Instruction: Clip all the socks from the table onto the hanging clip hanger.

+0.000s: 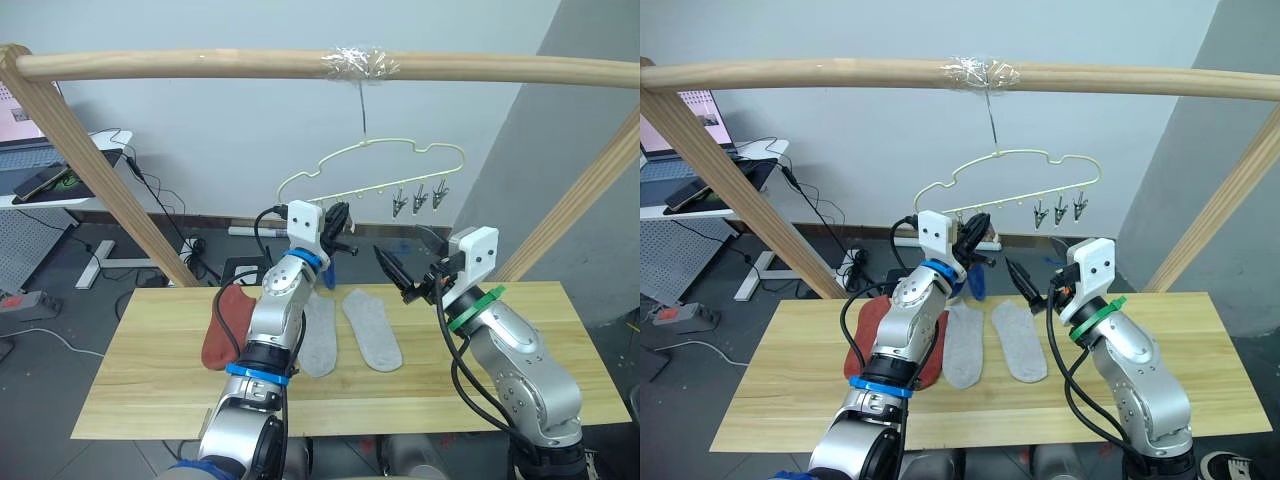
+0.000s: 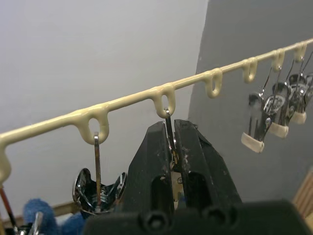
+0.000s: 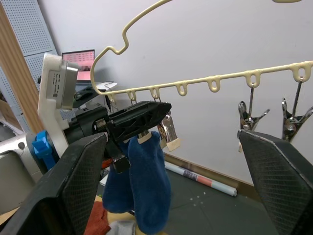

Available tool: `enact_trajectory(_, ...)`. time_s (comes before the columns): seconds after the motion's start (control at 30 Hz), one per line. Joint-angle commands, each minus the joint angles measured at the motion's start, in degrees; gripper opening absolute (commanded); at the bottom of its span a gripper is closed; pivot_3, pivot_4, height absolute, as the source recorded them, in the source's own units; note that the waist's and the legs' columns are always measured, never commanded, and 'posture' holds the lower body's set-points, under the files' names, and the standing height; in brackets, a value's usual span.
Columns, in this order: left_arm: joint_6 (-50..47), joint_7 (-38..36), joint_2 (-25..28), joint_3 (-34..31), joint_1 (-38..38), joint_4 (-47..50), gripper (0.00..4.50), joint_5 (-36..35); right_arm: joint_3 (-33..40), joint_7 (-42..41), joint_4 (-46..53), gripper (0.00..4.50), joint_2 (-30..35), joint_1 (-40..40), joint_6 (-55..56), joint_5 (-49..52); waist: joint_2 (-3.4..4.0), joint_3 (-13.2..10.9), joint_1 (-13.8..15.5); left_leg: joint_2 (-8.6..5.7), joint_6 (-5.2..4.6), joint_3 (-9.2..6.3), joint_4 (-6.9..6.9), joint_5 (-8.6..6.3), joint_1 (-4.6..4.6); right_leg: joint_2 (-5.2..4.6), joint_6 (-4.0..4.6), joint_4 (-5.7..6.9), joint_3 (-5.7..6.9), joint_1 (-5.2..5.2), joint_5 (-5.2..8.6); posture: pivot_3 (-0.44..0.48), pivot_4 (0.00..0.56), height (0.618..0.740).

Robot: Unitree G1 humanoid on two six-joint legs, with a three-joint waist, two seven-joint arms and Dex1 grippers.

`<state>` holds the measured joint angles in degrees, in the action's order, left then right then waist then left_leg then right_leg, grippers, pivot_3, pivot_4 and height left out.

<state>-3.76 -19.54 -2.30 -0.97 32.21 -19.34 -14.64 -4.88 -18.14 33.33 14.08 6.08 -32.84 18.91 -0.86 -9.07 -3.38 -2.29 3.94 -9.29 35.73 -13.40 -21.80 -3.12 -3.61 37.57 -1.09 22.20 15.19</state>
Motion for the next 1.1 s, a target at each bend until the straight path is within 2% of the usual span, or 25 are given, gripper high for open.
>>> enact_trajectory(0.03, -6.37, -1.44, 1.35, -2.4, 0.85, 5.68, 0.0, -4.98, -6.23, -0.92, -3.04, 4.5, 3.55, -0.99, -3.14, -4.26, -0.01, -0.01, 0.01, -0.01, 0.0, -0.01, 0.03, 0.0, 0.0, 0.0, 0.0, 0.05, 0.0, 0.0, 0.0, -0.103, 0.15, 0.74)
enact_trajectory(0.2, -22.23, -4.69, 5.71, -5.83, 0.26, 12.45, 0.0, -15.08, -11.38, 1.02, -14.91, 4.5, 2.02, 0.79, -2.55, -9.6, 0.01, -0.04, -0.13, 0.03, 0.0, -0.02, 0.13, 0.0, 0.07, 0.05, 0.01, 0.31, -0.01, 0.03, 0.01, -0.058, 0.152, 0.74)
enact_trajectory(0.37, -33.69, -6.09, 9.99, -8.43, -0.74, 17.47, 0.0, -22.45, -13.82, 1.83, -30.04, 4.5, -0.94, 4.69, 1.92, -14.51, 0.01, -0.07, 0.07, 0.0, 0.0, -0.03, 0.21, 0.01, 0.07, 0.04, 0.01, 0.36, -0.03, 0.02, 0.01, -0.022, 0.151, 0.74)
enact_trajectory(0.5, -37.41, -6.56, 12.69, -8.55, -1.68, 20.29, 0.0, -24.2, -13.89, 3.78, -45.44, 4.5, -4.22, 8.21, 8.4, -18.22, 0.02, -0.07, 0.2, 0.02, 0.01, -0.04, 0.17, 0.01, 0.09, 0.06, 0.02, 0.36, -0.02, 0.04, 0.01, -0.004, 0.143, 0.74)
enact_trajectory(0.6, -37.65, -5.84, 12.48, -8.23, -1.88, 20.97, 0.0, -24.04, -12.42, 3.98, -54.47, 4.5, -5.54, 9.89, 11.89, -18.94, 0.02, -0.07, 0.55, 0.0, 0.01, -0.04, 0.17, 0.01, 0.06, 0.05, 0.06, 0.33, -0.04, 0.04, 0.0, 0.005, 0.132, 0.74)
enact_trajectory(0.73, -37.76, -5.62, 11.93, -8.07, -2.4, 21.71, 0.0, -24.06, -10.53, 2.35, -60.23, 4.5, -6.53, 10.23, 13.56, -18.18, 0.01, -0.05, 0.81, -0.01, 0.02, -0.02, 0.19, 0.02, 0.09, 0.03, 0.07, 0.33, -0.07, 0.02, -0.01, 0.007, 0.125, 0.74)
enact_trajectory(0.87, -37.39, -5.41, 11.55, -8.38, -2.38, 21.66, 0.0, -23.98, -10.18, -0.34, -60.18, 3.58, -5.62, 9.36, 14.86, -18.38, 0.01, -0.03, 1.0, -0.01, 0.03, -0.02, 0.2, 0.02, 0.14, 0.04, 0.06, 0.38, -0.07, -0.01, -0.01, 0.008, 0.125, 0.74)
enact_trajectory(1.1, -36.74, -5.75, 11.57, -8.72, -2.8, 20.9, 0.0, -23.79, -10.21, -4.8, -54.65, 1.05, -2.95, 6.23, 16.14, -18.66, 0.01, -0.03, 1.02, 0.0, 0.03, -0.01, 0.19, 0.02, 0.13, 0.04, 0.05, 0.36, -0.08, -0.01, 0.0, -0.001, 0.126, 0.74)
